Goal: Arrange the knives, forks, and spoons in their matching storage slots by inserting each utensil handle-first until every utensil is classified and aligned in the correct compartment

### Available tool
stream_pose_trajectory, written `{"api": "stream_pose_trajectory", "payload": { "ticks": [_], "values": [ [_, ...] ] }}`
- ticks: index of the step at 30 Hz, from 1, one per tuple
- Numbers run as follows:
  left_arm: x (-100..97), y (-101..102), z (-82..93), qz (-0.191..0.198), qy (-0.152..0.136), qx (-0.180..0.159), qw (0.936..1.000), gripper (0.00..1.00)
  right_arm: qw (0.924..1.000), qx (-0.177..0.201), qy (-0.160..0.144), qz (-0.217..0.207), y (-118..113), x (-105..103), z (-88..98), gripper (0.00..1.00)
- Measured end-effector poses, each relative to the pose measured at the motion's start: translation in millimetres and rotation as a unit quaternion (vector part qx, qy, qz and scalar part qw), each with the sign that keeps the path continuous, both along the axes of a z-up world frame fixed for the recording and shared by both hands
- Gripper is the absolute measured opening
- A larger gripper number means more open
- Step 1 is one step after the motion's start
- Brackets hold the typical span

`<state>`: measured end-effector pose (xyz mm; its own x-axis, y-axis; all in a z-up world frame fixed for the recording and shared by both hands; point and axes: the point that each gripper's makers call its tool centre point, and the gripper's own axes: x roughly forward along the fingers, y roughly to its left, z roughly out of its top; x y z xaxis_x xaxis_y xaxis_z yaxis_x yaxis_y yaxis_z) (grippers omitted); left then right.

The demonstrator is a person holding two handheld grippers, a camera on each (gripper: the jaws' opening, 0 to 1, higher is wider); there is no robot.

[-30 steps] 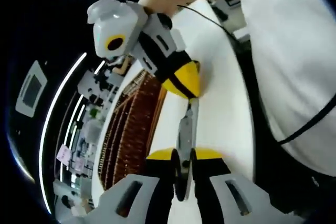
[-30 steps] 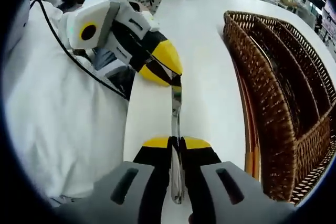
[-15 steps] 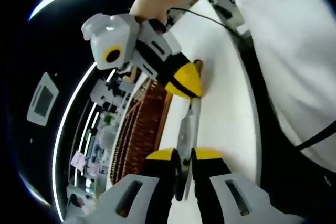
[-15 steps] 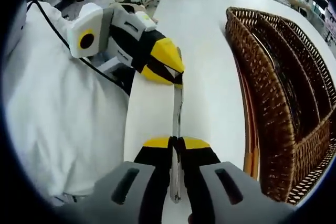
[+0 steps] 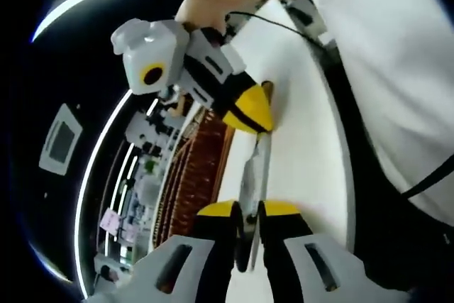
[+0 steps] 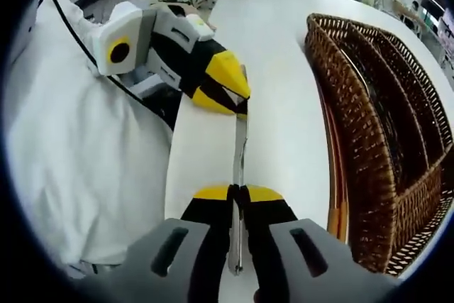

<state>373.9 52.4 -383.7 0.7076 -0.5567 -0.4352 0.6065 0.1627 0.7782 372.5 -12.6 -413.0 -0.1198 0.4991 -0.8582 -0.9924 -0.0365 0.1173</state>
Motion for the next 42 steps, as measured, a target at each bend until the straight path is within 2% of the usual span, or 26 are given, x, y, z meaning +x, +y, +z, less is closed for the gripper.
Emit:
{"api": "stream_pose_trajectory", "payload": {
  "ticks": [1, 3, 11, 17, 19, 23, 24, 26, 29, 33, 34, 38, 42],
  "values": [
    [-0.7, -1, -1.0, -0.003, 0.003, 0.0, 1.0, 0.11, 0.9998, -0.006, -0.016, 0.007, -2, 2, -0.9, 0.04],
    [-0.6, -1, -2.8, -0.004, 0.005, 0.003, 1.0, 0.11, 0.9999, -0.006, -0.012, 0.0, -1, 1, -1.3, 0.04],
    [-0.4, -1, -6.1, -0.006, 0.019, -0.004, 0.9998, 0.12, 0.9997, -0.006, -0.024, 0.002, 0, 2, -1.2, 0.04],
    [0.2, -4, -5.4, -0.01, 0.048, -0.023, 0.9985, 0.13, 0.9995, -0.005, -0.032, 0.002, 0, 2, -1.2, 0.04],
    [-0.8, -5, -5.0, -0.01, 0.071, -0.04, 0.9966, 0.14, 0.9994, -0.005, -0.035, 0.003, 0, 2, -1.1, 0.04],
    [-0.5, -6, -3.2, -0.009, 0.087, -0.054, 0.9947, 0.14, 0.9993, -0.004, -0.038, 0.002, 0, 2, -0.9, 0.04],
    [0.2, -6, -4.0, -0.005, 0.116, -0.067, 0.9909, 0.15, 0.9991, -0.003, -0.042, 0.003, 0, 2, -0.6, 0.04],
    [2.4, -4, -4.6, -0.004, 0.13, -0.066, 0.9894, 0.15, 0.999, -0.002, -0.044, 0.002, 0, 2, -0.5, 0.04],
    [2.2, -1, -10.8, 0.005, 0.175, -0.073, 0.9819, 0.15, 0.9988, -0.001, -0.049, 0.003, 0, 2, -0.2, 0.04],
    [5.9, 1, -13.0, 0.005, 0.203, -0.072, 0.9765, 0.15, 0.9983, 0.001, -0.057, 0.006, 0, 2, 0.1, 0.04],
    [6.6, 1, -14.0, 0.004, 0.218, -0.069, 0.9734, 0.15, 0.9983, 0.001, -0.059, 0.006, 0, 2, 0.1, 0.04],
    [10.1, 0, -14.3, 0.005, 0.236, -0.061, 0.9699, 0.15, 0.9978, 0.001, -0.066, 0.01, 0, 2, 0.4, 0.04],
    [8.8, -2, -16.3, 0.0, 0.273, -0.04, 0.9611, 0.14, 0.9972, 0.0, -0.073, 0.015, 0, 1, 0.5, 0.04]
  ]
}}
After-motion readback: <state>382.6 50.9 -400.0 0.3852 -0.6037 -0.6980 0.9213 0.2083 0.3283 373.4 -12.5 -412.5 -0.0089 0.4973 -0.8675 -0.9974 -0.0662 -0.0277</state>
